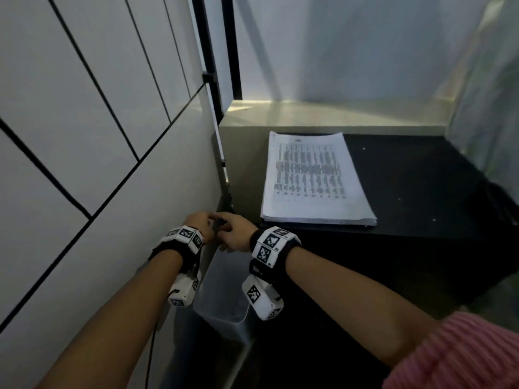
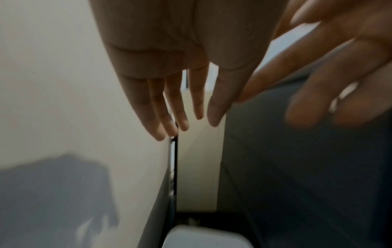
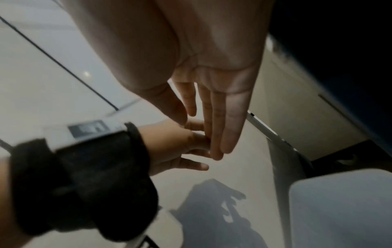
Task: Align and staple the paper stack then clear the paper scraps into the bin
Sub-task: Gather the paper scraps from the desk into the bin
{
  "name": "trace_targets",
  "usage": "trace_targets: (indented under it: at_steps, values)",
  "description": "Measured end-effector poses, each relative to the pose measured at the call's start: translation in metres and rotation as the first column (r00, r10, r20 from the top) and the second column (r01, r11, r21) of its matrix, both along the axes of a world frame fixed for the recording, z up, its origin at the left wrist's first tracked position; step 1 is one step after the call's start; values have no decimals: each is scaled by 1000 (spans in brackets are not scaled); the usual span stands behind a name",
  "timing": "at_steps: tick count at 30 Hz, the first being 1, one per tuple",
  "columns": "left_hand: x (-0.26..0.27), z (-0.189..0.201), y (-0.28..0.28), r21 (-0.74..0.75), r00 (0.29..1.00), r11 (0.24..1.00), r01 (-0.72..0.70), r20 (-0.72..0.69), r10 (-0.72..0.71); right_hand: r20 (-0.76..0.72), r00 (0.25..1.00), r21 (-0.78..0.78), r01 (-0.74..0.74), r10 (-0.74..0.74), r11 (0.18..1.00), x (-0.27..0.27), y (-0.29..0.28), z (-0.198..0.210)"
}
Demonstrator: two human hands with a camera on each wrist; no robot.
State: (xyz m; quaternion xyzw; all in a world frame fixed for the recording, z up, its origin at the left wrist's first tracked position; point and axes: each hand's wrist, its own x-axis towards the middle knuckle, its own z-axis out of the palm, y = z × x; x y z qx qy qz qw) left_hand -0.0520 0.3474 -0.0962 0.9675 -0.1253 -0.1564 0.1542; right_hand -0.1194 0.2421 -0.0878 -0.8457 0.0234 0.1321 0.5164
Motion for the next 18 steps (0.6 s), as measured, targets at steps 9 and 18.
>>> trace_targets:
  at_steps: [9, 18]
  values:
    - [-10, 79, -103, -166, 960, 967, 194, 234, -152, 135, 959, 12, 250, -250, 968, -58, -167, 81]
    - [-42, 94, -253, -44, 880, 892, 451, 187, -436, 24, 919, -628, 321, -395, 709, -122, -324, 71]
